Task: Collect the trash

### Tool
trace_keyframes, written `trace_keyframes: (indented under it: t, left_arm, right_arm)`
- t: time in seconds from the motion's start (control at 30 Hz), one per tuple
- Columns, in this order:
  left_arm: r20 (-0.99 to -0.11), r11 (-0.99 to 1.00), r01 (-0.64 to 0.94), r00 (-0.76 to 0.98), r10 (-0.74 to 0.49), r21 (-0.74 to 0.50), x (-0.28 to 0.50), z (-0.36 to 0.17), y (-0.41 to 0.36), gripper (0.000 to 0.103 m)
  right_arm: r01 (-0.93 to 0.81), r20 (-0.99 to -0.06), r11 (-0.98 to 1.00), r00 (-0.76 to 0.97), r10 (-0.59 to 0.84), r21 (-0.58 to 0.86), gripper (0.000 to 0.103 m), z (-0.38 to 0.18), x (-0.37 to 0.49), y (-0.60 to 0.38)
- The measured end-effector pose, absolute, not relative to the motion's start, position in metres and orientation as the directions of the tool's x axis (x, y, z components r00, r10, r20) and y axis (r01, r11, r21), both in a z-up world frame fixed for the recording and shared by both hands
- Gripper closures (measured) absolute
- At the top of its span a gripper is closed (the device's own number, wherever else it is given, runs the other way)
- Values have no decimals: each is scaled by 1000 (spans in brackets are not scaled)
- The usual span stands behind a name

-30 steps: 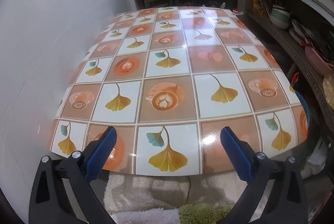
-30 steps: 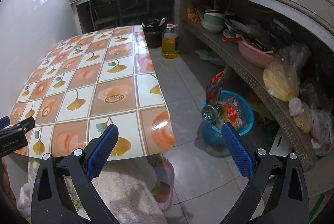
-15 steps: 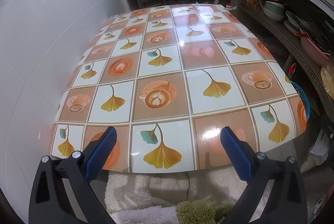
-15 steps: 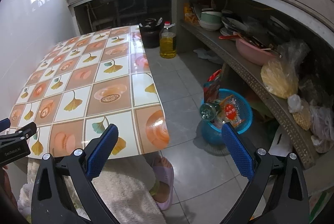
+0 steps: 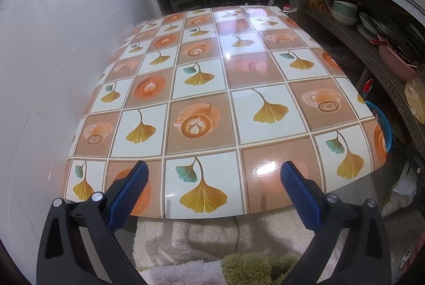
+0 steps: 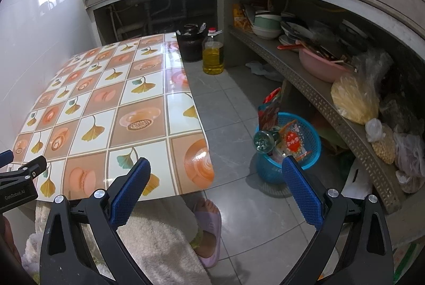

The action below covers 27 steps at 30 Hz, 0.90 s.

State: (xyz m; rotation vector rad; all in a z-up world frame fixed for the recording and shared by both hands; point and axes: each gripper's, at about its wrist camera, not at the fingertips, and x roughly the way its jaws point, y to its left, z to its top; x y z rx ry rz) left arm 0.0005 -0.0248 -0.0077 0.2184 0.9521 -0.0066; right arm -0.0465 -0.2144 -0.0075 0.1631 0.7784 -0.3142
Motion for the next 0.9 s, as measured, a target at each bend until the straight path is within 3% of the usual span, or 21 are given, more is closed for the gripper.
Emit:
trace_keyframes:
  t: [0.9]
  left_arm:
    - [-810,977,104,579,92,185,0,-7,-26,6]
  right_arm:
    - [352,-708,936,665,-238,16,8,-4,-50,-221]
